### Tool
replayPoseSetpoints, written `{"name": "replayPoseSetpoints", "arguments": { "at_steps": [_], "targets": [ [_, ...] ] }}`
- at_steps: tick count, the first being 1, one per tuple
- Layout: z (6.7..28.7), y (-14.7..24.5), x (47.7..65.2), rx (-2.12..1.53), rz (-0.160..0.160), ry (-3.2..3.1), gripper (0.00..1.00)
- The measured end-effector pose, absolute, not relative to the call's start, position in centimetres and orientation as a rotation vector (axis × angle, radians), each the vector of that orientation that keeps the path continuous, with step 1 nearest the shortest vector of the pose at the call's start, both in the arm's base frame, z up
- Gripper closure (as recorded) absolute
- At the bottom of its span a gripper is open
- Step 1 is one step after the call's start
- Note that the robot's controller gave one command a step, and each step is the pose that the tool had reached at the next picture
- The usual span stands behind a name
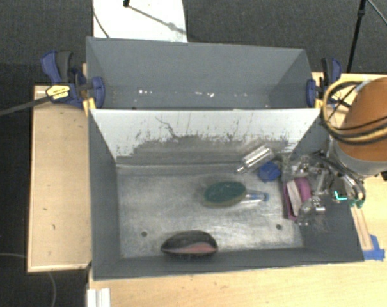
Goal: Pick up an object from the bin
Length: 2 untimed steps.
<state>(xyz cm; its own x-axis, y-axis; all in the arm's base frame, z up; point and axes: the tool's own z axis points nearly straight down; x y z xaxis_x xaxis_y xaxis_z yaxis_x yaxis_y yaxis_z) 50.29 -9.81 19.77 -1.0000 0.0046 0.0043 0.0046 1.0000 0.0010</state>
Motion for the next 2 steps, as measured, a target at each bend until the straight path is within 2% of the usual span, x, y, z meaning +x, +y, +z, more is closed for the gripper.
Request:
{"name": "replayPoseSetpoints", "arguments": {
  "at_steps": [1,2],
  "targets": [
    [6.91,-5.76,56.22,0.104,-0.001,-3.144,0.0],
    [7.43,-5.92,56.41,0.107,0.002,-3.152,1.0]
  ]
}}
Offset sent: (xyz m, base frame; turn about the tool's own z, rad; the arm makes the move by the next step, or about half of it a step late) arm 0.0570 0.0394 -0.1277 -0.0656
